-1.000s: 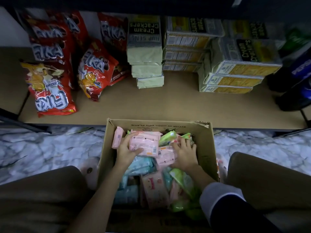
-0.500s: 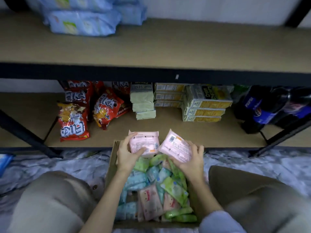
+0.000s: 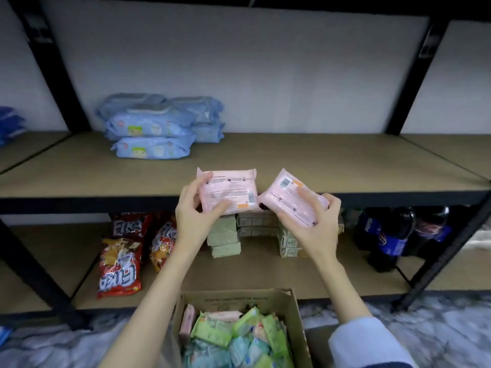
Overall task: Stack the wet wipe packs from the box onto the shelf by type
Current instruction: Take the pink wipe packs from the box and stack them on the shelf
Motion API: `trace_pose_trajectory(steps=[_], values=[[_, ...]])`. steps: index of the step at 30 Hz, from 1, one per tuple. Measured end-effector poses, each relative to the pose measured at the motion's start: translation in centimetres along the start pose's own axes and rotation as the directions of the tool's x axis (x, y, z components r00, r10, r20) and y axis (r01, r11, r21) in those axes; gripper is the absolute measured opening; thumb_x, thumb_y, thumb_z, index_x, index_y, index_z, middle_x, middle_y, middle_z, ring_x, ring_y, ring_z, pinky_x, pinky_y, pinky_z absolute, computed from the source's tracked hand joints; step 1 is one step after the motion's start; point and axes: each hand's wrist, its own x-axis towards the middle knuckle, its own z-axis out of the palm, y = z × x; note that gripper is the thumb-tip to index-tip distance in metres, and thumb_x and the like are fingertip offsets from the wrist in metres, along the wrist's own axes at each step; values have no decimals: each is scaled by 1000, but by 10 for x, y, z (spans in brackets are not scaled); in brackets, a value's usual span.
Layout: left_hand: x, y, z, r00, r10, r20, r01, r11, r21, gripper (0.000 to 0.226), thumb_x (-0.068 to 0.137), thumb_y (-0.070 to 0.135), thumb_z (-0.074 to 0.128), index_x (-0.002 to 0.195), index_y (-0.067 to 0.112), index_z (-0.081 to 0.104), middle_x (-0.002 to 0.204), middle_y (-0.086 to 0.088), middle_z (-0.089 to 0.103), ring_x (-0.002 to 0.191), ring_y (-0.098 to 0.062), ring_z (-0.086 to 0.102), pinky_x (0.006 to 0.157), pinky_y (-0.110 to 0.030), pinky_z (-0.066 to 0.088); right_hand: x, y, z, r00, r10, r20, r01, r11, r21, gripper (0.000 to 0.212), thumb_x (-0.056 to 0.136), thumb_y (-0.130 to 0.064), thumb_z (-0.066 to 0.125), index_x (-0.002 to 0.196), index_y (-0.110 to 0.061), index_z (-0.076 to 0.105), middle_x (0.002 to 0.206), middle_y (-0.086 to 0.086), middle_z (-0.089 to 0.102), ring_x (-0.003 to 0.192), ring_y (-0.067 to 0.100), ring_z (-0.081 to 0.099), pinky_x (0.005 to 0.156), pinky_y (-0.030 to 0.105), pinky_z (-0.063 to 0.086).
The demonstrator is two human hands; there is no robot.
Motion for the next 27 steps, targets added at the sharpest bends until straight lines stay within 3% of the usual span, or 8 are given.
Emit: trace_pose_trajectory(steps=[4, 7, 10, 14, 17, 21, 24, 27], values=[[40, 4, 1, 1000, -14, 9, 13, 998, 67, 54, 62, 33, 77, 110, 43, 55, 117, 4, 53, 111, -9, 54, 96, -30, 45, 35, -10, 10, 999, 39, 9, -37, 981, -189, 61, 63, -59, 72, 119, -43, 55, 118, -7, 33, 104, 18, 54, 89, 28, 43], [59, 2, 4, 991, -127, -45, 133, 979, 155, 47, 71, 22, 78, 114, 24, 59, 121, -1, 57, 109, -10, 52, 94, -23, 40, 55, -9, 23, 995, 58, 78, -14, 882, -471, 63, 70, -72, 57, 126, -45, 50, 124, 4, 39, 113, 24, 43, 98, 40, 25], [64, -8, 2, 982, -186, -16, 179, 917, 356, 45, 76, 37, 72, 115, 19, 59, 117, -5, 60, 113, -21, 51, 95, -28, 37, 62, -6, 33, 989, 122, 80, -42, 762, -646, 63, 75, -75, 47, 131, -47, 44, 128, 9, 41, 113, 30, 40, 95, 46, 25], [57, -10, -1, 971, -235, 37, 138, 682, 719, 48, 84, 56, 53, 124, 28, 53, 121, -9, 49, 118, -29, 38, 100, -38, 27, 62, -11, 31, 978, 161, 132, -12, 677, -736, 64, 78, -77, 38, 135, -47, 38, 145, 10, 30, 126, 36, 31, 100, 54, 23], [53, -7, -3, 990, -68, 121, -46, 661, 749, 52, 85, 58, 50, 127, 28, 51, 145, -4, 30, 132, -23, 26, 106, -38, 20, 64, -8, 23, 978, 29, 207, 134, 675, -725, 66, 80, -76, 37, 138, -45, 34, 157, 6, 14, 142, 37, 12, 106, 64, 15], [53, -6, -11, 897, -18, 441, -321, 660, 679, 73, 72, 66, 53, 135, 31, 42, 149, 13, 29, 140, -9, 21, 108, -27, 14, 69, -2, 7, 885, -259, 386, 449, 693, -564, 77, 70, -58, 68, 138, -32, 41, 140, 4, 49, 126, 32, 48, 96, 50, 40], [54, -6, -13, 878, 54, 476, -391, 658, 644, 55, 81, 20, 67, 131, 29, 47, 139, 10, 46, 132, -11, 37, 102, -22, 21, 69, 1, 2, 814, -368, 450, 572, 647, -505, 91, 55, -31, 88, 131, -33, 38, 113, 2, 67, 98, 28, 66, 75, 38, 53], [58, -2, -14, 879, 136, 456, -395, 743, 540, 47, 84, 3, 60, 123, 29, 56, 126, 9, 56, 119, -13, 49, 100, -24, 31, 74, 4, -2, 763, -495, 416, 647, 586, -489, 68, 62, -17, 85, 122, -33, 55, 103, 4, 70, 81, 26, 69, 58, 34, 56]])
